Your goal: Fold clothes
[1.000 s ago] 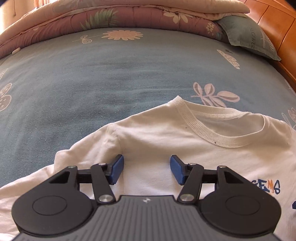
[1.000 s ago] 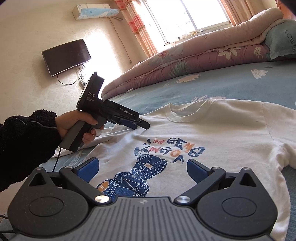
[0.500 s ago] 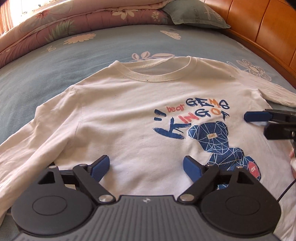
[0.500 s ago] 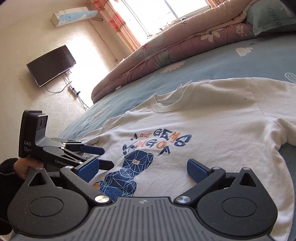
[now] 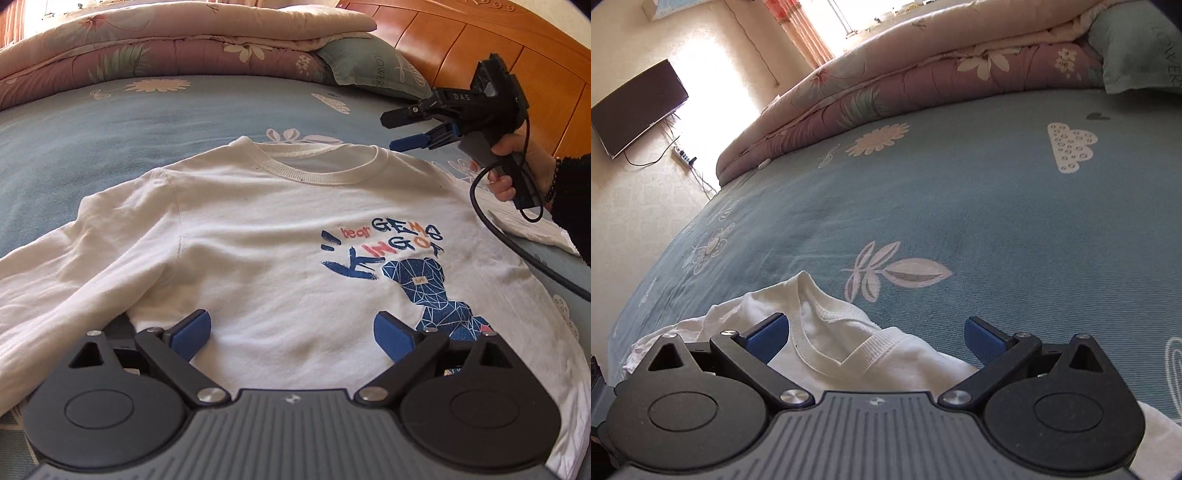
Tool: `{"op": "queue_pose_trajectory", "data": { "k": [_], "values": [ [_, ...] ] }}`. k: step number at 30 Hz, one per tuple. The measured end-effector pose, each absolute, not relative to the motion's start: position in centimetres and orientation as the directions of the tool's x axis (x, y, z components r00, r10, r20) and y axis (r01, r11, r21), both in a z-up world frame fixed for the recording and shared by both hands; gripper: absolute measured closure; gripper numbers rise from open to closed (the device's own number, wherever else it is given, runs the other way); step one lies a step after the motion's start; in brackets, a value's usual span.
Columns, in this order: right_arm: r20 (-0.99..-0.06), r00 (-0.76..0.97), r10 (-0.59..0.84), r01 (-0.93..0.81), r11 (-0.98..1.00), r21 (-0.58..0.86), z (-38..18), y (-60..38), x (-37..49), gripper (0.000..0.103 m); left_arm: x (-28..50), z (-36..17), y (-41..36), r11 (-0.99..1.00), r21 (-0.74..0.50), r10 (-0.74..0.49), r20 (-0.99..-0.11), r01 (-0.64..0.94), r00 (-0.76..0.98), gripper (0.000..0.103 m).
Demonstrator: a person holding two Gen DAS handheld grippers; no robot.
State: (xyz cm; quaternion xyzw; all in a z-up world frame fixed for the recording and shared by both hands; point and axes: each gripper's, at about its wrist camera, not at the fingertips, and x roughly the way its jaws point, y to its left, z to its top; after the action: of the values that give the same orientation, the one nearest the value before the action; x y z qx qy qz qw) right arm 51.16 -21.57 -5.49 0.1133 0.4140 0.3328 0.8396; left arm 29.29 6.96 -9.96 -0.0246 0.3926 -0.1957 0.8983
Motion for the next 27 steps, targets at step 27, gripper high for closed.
{"op": "queue_pose_trajectory", "data": {
  "k": [27],
  "values": [
    [-0.638, 0.567, 0.521, -0.53, 0.824, 0.202, -2.5, -22.1, 44.3, 0.0, 29.2, -10.3, 7.3, 0.912, -0.219, -0.398, -0.675, 0.346, 0.621, 0.003]
  ]
}}
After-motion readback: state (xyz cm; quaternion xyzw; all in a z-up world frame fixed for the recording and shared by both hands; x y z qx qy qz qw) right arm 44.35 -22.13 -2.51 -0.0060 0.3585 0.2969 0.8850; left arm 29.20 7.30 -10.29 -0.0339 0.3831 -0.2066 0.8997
